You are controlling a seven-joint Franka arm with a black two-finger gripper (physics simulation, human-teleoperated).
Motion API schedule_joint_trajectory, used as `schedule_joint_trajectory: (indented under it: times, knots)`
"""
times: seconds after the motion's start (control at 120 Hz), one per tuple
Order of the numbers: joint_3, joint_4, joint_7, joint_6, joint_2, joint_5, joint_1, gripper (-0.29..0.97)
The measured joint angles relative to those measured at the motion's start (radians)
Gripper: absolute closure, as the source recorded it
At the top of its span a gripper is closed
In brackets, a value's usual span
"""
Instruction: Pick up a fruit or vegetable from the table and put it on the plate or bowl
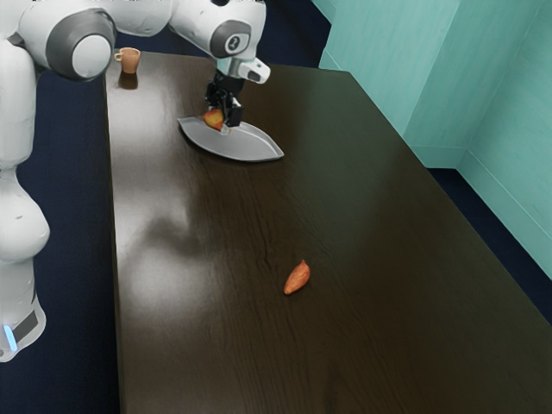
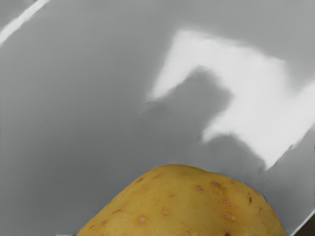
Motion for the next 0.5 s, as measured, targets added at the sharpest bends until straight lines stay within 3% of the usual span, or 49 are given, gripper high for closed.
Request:
schedule_joint_trajectory:
  times: [0.2, 0.317, 0.5]
  knots:
    - [0.008, 0.04, 0.034, 0.047, 0.042, -0.009, -0.001, 0.28]
    - [0.006, 0.064, 0.059, 0.056, 0.047, -0.012, -0.002, 0.12]
    - [0.003, 0.068, 0.093, 0.06, 0.046, -0.03, -0.001, 0.03]
